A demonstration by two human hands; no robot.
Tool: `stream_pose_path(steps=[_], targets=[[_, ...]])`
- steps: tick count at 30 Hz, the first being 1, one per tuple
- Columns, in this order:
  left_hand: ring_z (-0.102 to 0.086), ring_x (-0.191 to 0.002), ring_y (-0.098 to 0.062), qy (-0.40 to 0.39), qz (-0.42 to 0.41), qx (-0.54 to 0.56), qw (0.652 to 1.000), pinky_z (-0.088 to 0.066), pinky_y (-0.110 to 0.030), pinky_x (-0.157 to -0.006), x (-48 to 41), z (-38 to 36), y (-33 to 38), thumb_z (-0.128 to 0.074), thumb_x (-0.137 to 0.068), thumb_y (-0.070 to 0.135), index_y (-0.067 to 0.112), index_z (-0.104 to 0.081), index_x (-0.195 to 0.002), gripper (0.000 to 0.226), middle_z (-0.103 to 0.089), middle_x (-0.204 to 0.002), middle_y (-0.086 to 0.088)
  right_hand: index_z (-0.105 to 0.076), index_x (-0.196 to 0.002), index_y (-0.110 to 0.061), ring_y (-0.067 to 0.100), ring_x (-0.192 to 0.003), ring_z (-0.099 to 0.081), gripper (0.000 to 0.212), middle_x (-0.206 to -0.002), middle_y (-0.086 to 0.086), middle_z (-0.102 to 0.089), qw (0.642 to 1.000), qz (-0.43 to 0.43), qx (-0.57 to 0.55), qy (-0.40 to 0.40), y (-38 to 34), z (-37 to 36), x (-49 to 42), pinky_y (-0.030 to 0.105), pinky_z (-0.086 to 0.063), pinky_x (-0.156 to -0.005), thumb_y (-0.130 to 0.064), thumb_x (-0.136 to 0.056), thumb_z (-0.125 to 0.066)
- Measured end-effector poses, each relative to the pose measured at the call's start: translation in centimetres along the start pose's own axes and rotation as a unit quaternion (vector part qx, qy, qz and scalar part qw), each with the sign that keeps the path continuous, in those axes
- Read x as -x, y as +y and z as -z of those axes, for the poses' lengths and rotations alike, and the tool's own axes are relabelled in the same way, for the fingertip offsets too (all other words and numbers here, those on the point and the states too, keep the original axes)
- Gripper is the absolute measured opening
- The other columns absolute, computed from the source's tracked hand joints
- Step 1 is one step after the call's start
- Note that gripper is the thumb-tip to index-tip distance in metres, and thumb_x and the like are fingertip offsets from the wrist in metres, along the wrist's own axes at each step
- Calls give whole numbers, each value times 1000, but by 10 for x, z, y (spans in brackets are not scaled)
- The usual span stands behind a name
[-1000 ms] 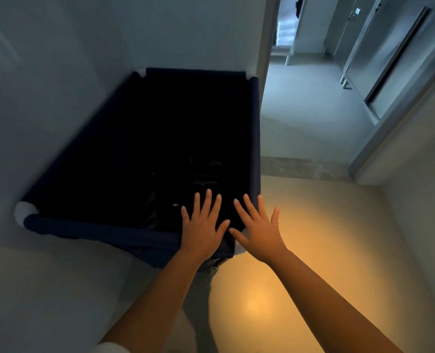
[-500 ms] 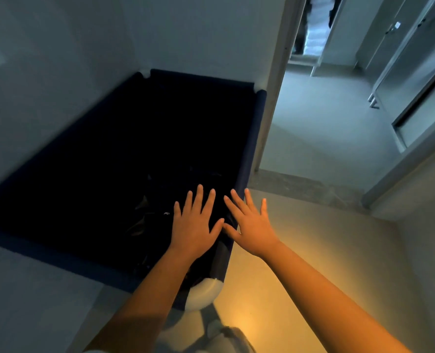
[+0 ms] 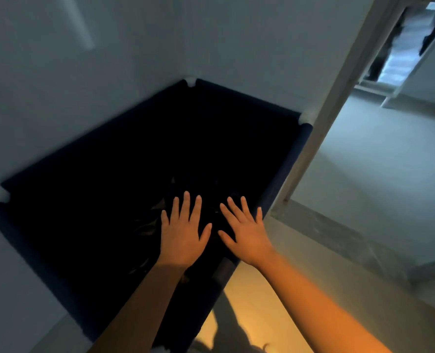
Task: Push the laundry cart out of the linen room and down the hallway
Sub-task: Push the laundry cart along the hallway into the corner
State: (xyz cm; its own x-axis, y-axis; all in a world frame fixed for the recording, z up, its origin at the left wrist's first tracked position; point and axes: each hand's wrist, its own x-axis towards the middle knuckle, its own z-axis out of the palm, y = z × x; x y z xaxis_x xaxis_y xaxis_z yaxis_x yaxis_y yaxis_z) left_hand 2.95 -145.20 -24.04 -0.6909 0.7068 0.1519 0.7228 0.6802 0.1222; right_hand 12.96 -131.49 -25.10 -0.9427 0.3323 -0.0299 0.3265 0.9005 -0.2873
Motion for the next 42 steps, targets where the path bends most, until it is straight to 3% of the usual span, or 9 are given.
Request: stream_pose_path(steps=[4,8,12,16,22,27,34,42], targets=[[-49,-120,-40,22,72,-39,996,-41,-61,-90,-5,-5,15,-59,-80,41,7,-46,-132,63,-47,-136,-21,-4,-147,-28,19,-137,24,64,-158,-3,3,997,77,8,-9,24,-2,-30,51,12,-111,-48,-95,-34],[-48,-120,-40,37,143,-67,987,-42,-59,-90,-7,-9,45,-56,-83,40,5,-48,-131,60,-47,-136,-22,-2,-148,-30,19,-141,21,64,-157,-6,7,987,152,3,-45,53,2,-54,48,15,-110,-51,-95,-31],[-18,-139,-34,0,239,-16,971,-20,-55,-108,-10,-20,79,-42,-91,48,14,-20,-145,68,-19,-153,-15,-4,-148,-27,21,-142,18,64,-158,-3,4,974,212,24,-78,83,1,-67,52,12,-110,-50,-95,-32],[-1,-142,-29,-45,279,-4,959,-9,-52,-111,8,-40,107,-28,-91,55,19,-7,-147,69,-2,-156,-9,-11,-147,-25,27,-144,6,64,-158,0,-7,967,235,53,-85,110,-2,-66,58,0,-111,-51,-94,-34],[7,-142,-29,-116,294,-26,948,-5,-54,-111,20,-64,124,-17,-86,68,21,0,-146,78,6,-156,-6,-15,-147,-28,29,-144,3,69,-158,0,-10,959,256,84,-85,136,-4,-73,64,0,-108,-63,-89,-29],[10,-141,-28,-127,292,-25,948,-7,-60,-108,13,-75,127,-13,-80,74,25,2,-146,82,7,-156,-4,-6,-146,-35,28,-142,16,90,-158,-4,2,953,271,93,-100,156,-2,-88,68,7,-104,-81,-70,-10],[13,-141,-31,-128,311,-45,941,-10,-62,-107,1,-81,130,-5,-72,79,29,9,-144,89,11,-156,-3,-4,-146,-37,23,-133,35,96,-152,-10,17,942,306,86,-107,167,2,-97,69,13,-100,-85,-63,-19],[19,-139,-33,-137,316,-52,937,-8,-66,-105,-17,-85,136,-4,-69,80,31,16,-142,89,18,-155,-2,5,-142,-39,22,-134,35,103,-152,-12,17,940,323,71,-89,173,-1,-108,63,18,-96,-88,-59,-29]])
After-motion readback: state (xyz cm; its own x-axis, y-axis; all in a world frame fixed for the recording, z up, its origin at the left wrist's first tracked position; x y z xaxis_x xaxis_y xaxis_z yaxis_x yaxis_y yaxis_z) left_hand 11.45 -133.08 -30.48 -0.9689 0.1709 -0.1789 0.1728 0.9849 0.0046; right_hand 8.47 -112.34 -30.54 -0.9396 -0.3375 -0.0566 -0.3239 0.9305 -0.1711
